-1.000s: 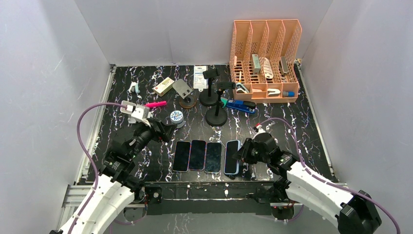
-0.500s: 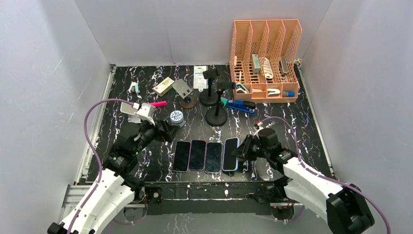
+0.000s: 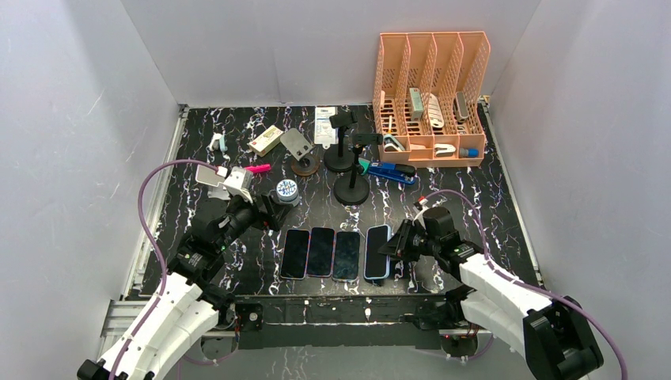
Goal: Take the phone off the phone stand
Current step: Place the phone at the center of the board.
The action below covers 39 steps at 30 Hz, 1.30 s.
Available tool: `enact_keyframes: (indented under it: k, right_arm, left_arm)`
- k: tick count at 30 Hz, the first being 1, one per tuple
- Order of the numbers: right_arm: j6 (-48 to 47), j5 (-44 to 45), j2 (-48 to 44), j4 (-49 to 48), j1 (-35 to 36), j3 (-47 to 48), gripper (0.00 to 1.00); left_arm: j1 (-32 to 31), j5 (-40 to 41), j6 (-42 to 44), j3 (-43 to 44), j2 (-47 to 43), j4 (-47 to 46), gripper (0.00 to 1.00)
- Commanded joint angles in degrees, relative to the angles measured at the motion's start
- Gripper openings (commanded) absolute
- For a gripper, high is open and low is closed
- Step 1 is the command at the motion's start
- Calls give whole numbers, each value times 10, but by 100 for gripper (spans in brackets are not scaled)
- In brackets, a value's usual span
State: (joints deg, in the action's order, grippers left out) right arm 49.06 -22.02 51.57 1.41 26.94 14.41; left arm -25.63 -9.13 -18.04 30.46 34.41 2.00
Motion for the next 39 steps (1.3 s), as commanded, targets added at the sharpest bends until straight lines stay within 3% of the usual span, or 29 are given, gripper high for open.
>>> enact_keyframes:
  k: [1,39]
  right_arm:
    - [-27,6,-23,15,-5,11,1]
    - [-63,-23,56,-9,-5,-2,4]
  left_arm:
    - [0,8,-1,7,-3,2,80]
    - [0,1,3,6,5,1,80]
